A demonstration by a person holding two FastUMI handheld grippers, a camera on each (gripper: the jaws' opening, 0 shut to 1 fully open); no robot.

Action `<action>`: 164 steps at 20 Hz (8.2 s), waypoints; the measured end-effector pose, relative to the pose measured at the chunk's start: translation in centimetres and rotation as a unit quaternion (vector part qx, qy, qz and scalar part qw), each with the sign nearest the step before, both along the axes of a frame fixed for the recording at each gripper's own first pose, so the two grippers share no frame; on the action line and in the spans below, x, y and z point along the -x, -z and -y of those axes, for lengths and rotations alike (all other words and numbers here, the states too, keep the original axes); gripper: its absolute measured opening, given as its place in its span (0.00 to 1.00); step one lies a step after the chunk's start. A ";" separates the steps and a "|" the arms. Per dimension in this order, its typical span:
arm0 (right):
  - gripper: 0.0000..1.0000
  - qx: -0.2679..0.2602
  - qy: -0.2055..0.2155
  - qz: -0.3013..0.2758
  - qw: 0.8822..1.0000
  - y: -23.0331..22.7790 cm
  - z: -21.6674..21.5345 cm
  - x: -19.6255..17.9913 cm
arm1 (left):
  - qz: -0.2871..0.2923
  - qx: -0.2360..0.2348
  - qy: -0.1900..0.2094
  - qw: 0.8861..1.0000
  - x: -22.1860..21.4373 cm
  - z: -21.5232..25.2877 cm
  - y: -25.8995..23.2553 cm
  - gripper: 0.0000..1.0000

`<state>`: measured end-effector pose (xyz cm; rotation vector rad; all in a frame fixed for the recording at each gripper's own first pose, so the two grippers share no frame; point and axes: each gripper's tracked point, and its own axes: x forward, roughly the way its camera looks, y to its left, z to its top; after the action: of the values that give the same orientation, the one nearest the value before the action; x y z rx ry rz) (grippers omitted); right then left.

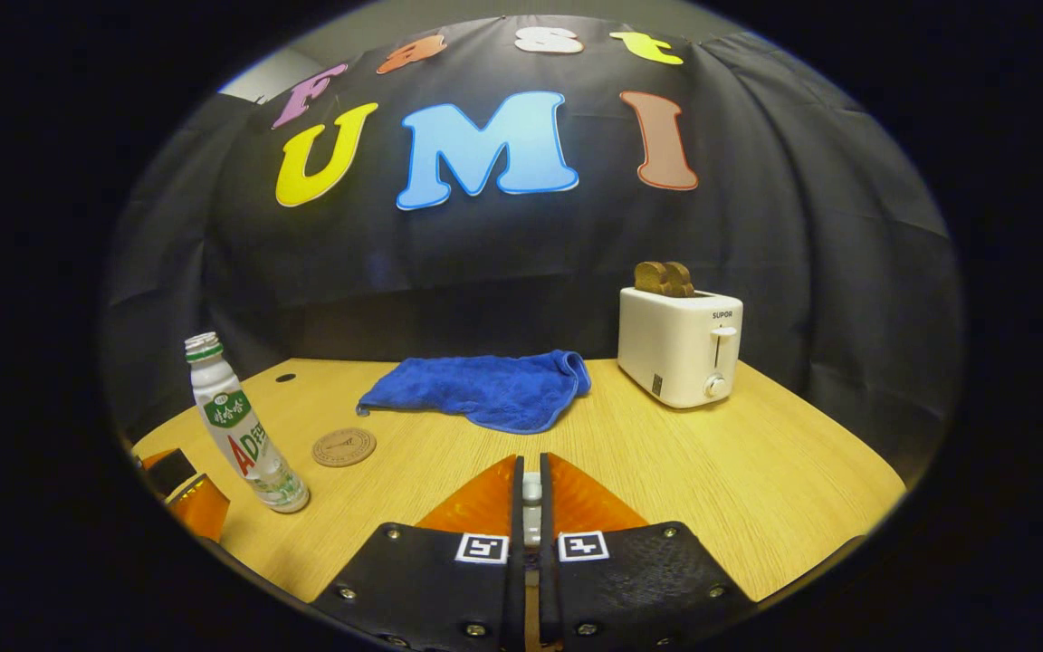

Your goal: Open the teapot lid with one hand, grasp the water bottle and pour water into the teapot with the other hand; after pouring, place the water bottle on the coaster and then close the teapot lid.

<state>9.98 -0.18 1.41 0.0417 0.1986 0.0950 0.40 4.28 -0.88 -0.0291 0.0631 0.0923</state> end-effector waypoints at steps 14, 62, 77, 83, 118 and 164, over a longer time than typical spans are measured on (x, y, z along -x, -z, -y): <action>0.06 -0.023 -0.023 0.082 0.996 -6.1 1.8 0.5 | -0.028 -0.009 -0.038 0.999 -5.3 -2.9 0.2 0.94; 0.06 -0.099 0.090 0.072 0.988 -1.2 13.1 -2.4 | -0.047 -0.548 0.002 0.835 -11.3 7.4 -2.7 0.84; 0.06 -0.122 0.102 0.069 0.985 -0.8 14.2 -2.6 | -0.033 -0.727 0.030 0.685 -11.7 10.4 -2.0 0.84; 0.06 -0.128 0.102 0.069 0.984 -0.8 14.4 -2.6 | -0.021 -0.762 0.035 0.646 -12.5 11.1 -2.4 0.84; 0.06 -0.135 0.096 0.070 0.984 -1.0 14.3 -2.4 | 0.012 -0.834 0.042 0.550 -12.4 12.6 -3.4 0.84; 0.06 -0.149 0.086 0.070 0.983 -1.2 14.2 -2.4 | 0.000 -0.813 0.082 0.577 -13.3 13.6 -4.0 0.84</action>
<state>12.33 -14.35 2.56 0.3493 0.0383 -0.0461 13.69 -9.36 3.14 1.8747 -0.0431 -0.0691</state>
